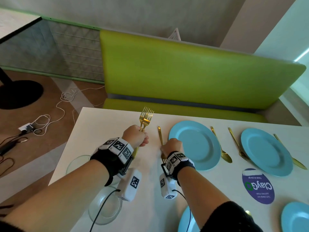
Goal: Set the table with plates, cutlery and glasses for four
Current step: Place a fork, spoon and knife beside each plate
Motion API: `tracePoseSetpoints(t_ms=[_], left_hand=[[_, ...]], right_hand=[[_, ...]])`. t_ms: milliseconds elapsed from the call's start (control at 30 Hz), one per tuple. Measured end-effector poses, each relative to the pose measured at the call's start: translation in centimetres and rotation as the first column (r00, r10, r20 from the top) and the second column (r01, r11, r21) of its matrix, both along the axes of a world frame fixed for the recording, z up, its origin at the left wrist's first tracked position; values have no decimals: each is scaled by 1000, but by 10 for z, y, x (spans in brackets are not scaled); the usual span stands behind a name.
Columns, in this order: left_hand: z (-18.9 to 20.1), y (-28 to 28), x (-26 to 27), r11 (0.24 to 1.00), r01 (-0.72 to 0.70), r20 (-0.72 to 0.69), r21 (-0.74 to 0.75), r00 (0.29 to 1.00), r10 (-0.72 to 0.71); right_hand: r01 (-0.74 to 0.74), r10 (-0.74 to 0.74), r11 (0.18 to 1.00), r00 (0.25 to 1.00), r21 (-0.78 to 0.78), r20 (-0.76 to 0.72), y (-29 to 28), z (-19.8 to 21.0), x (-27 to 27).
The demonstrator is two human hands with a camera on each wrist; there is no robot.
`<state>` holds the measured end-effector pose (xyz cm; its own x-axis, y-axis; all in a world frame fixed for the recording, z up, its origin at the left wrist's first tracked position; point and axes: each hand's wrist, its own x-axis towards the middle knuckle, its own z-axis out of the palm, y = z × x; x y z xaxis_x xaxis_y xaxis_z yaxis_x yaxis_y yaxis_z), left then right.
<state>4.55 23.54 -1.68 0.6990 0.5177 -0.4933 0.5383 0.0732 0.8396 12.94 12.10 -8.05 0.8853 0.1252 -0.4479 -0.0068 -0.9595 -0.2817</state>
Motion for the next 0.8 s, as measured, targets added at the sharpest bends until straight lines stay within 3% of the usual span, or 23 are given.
tracePoseSetpoints(t_ms=[167,800], left_hand=[[-5,2,4,1000,0,-11,-5,1000,0],[-8,-7,0,999,33,-38,-9,999,-34]], right_hand=[[99,-103,994,993,54,63,0,-3,12],[147,-149,982,989,116,9,-9,3,18]])
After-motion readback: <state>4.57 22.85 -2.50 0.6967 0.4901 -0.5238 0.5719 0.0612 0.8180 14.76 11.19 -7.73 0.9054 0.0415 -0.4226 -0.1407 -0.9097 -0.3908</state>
